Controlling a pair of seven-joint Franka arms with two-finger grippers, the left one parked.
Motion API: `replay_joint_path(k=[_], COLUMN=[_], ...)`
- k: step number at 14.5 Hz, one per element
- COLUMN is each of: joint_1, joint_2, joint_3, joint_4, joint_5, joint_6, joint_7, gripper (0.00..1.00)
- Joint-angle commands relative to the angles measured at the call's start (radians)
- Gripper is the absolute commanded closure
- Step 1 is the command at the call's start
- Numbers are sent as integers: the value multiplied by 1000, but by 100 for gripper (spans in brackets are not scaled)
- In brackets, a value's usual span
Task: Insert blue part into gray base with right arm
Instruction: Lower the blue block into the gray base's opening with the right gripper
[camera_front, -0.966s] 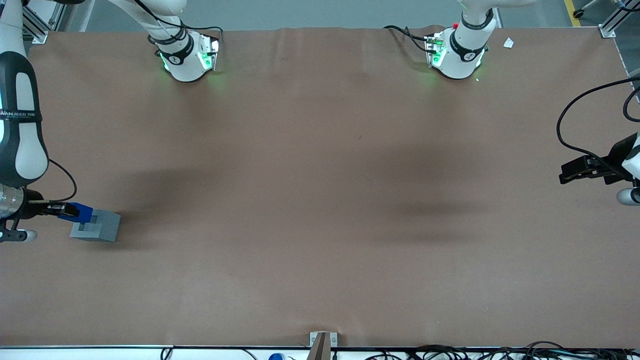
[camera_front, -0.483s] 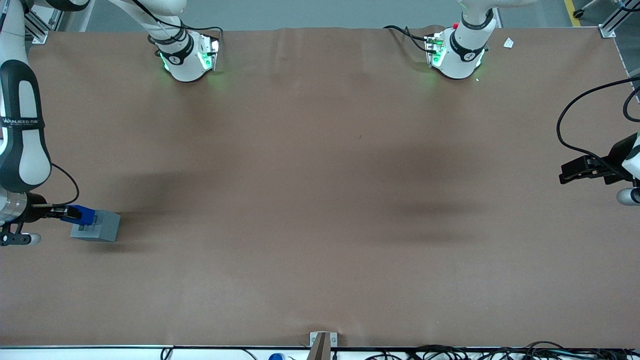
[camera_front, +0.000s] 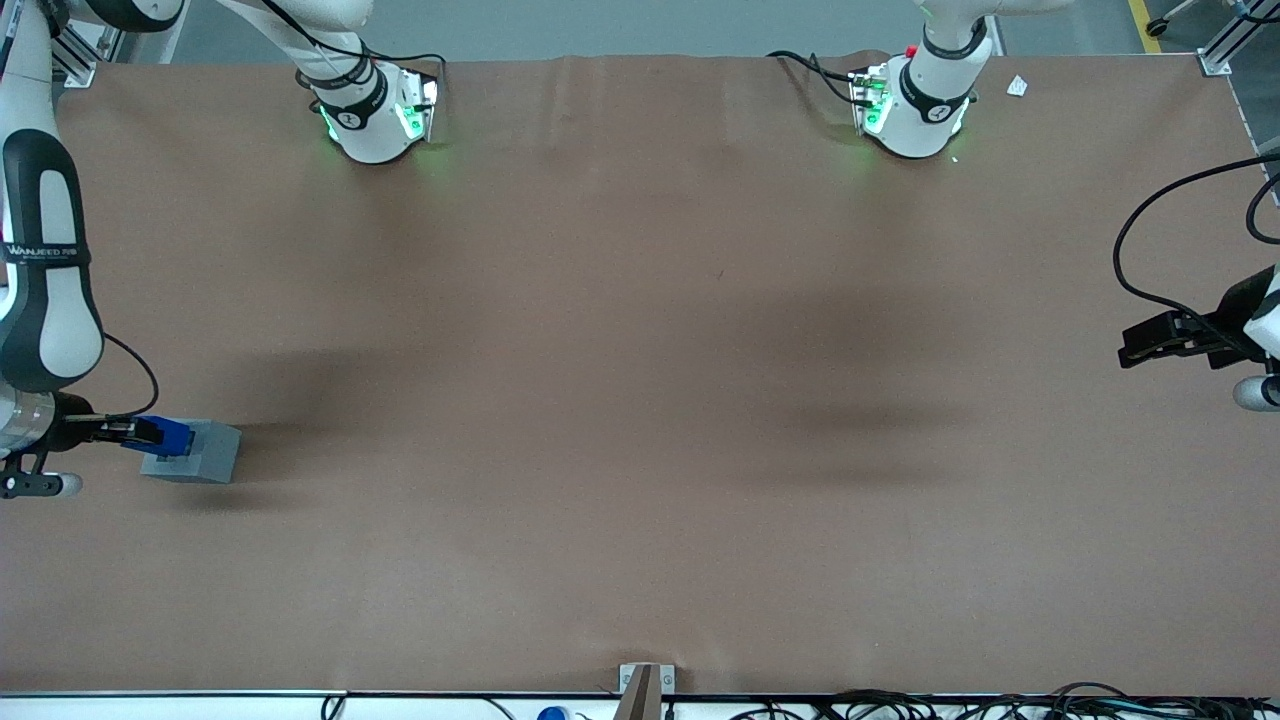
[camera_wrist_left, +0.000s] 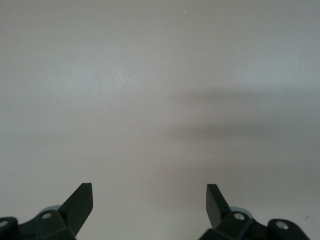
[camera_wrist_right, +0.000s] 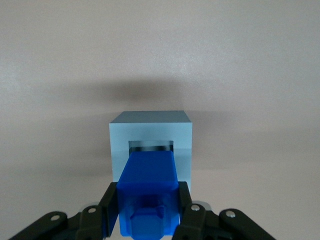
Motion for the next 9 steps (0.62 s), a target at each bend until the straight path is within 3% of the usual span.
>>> replay_joint_path(k=[1, 9], joint_1=[-16, -16], joint_2=[13, 15], joint_3=[16, 16], joint_4=[26, 26], joint_5=[2, 7], joint_6=[-6, 11], joint_7=[-6, -2], gripper=[99, 99])
